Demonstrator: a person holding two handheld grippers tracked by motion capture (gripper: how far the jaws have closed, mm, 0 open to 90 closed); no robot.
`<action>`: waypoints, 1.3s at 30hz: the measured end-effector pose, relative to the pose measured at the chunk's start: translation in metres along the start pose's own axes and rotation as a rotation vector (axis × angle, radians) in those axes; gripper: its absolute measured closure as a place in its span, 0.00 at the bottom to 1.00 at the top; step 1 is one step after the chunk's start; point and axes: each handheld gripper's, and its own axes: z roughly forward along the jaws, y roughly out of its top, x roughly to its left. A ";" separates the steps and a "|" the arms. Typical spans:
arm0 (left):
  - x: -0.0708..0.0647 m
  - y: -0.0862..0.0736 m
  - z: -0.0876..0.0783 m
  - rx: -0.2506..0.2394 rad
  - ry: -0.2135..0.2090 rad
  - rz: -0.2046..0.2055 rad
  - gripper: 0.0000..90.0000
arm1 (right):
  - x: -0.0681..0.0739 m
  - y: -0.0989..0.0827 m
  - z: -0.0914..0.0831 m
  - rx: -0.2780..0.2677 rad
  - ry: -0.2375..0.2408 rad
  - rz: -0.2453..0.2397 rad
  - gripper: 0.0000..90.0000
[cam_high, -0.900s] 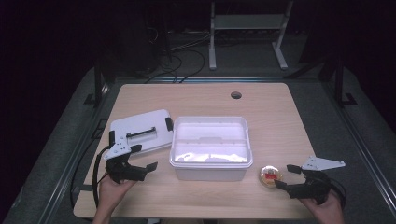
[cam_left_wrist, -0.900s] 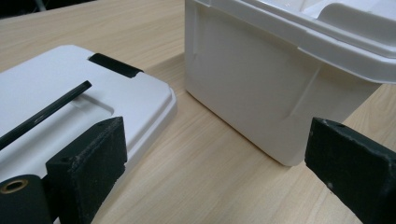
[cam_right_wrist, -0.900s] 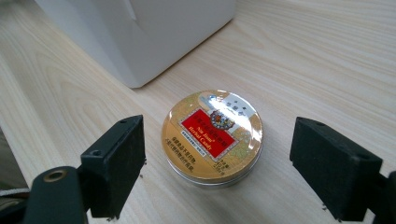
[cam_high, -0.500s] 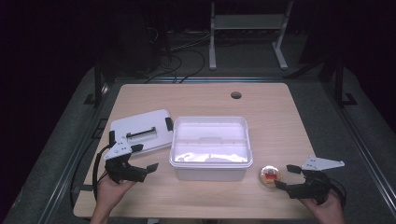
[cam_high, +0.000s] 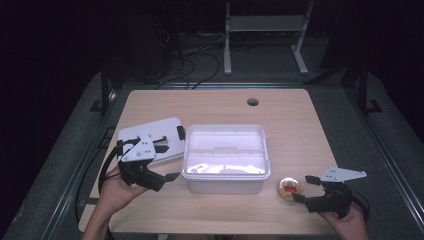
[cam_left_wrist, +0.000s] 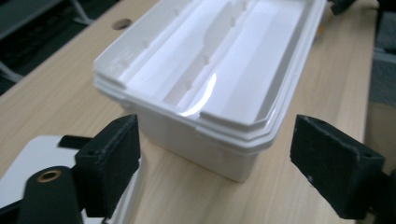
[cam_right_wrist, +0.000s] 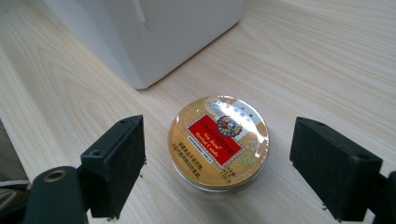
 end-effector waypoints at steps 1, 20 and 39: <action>0.000 0.000 0.000 0.000 0.000 0.000 0.18 | 0.000 0.000 0.000 0.000 0.000 0.000 0.19; 0.023 0.095 0.057 0.214 -0.166 0.213 0.41 | -0.001 0.001 -0.005 0.018 -0.004 -0.025 0.20; 0.032 0.130 0.130 0.418 -0.309 0.244 0.51 | -0.001 0.002 -0.011 -0.002 -0.001 -0.034 0.20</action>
